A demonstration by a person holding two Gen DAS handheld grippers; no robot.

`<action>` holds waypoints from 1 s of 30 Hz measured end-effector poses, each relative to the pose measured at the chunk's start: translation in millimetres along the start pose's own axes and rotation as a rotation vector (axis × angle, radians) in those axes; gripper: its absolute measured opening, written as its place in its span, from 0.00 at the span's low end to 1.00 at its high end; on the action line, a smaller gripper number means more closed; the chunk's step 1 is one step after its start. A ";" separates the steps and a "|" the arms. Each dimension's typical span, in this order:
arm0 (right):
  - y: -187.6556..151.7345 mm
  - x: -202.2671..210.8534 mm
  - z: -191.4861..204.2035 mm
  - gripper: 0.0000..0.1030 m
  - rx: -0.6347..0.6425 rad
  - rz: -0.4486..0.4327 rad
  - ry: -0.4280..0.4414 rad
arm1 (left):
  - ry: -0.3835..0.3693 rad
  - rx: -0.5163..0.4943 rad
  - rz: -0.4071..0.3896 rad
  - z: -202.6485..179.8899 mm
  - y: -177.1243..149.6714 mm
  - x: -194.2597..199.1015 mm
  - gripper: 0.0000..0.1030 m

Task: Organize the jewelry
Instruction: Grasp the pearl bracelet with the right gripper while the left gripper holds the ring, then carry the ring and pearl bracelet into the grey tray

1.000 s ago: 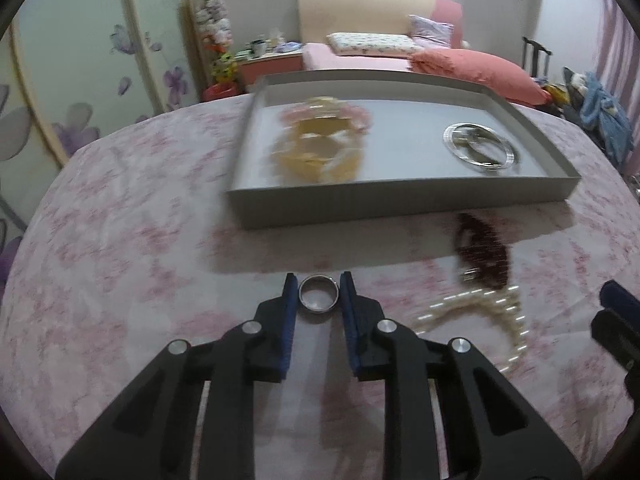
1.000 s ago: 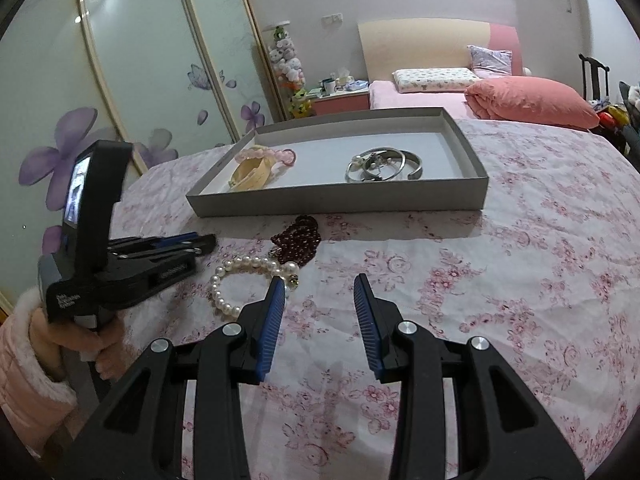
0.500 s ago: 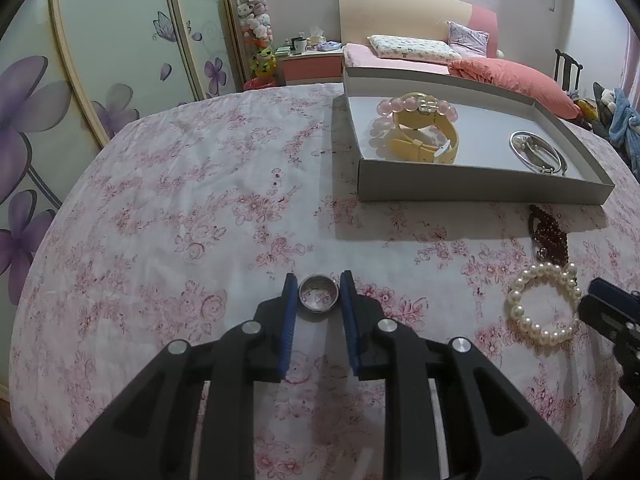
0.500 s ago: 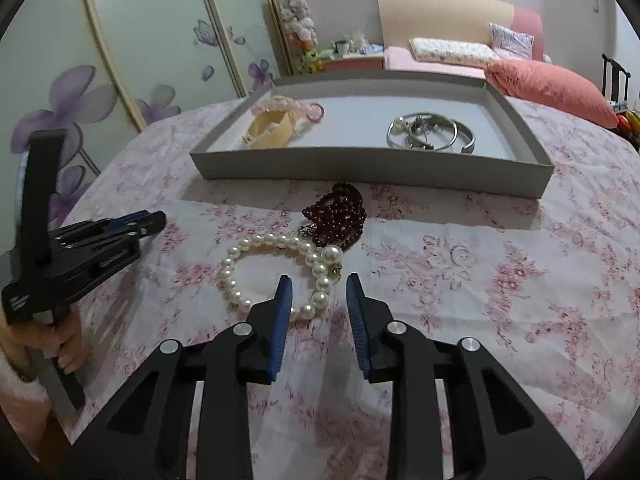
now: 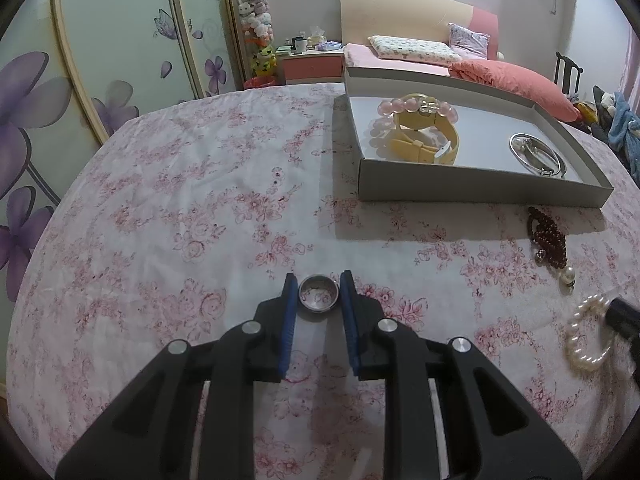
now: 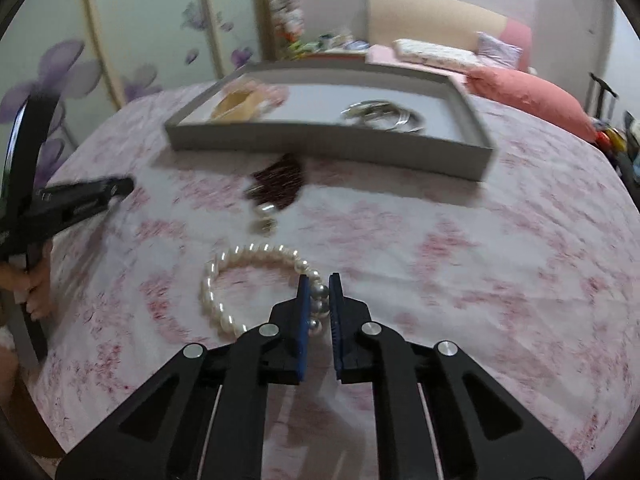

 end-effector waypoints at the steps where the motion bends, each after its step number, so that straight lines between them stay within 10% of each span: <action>1: 2.9 4.5 -7.9 0.10 -0.025 -0.022 -0.003 | 0.001 0.002 0.000 0.2 -0.2 0.2 0.22; 13: 40.2 47.3 -17.9 0.10 -0.109 -0.262 0.072 | -0.034 0.019 -0.058 -12.0 -3.8 21.1 0.21; 30: 52.6 62.4 1.3 0.10 -0.104 -0.351 0.112 | -0.058 -0.024 -0.244 -48.7 7.2 76.2 0.21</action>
Point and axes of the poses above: each gripper's, at about its wrist camera, not at the fingertips, and x roughly against the way its jaws point, z to its left, y to its top, the point moved 9 cm from there along -x, roughly the way its jaws point, and after that the axes turned 1 degree about -y, right-handed, at the moved point
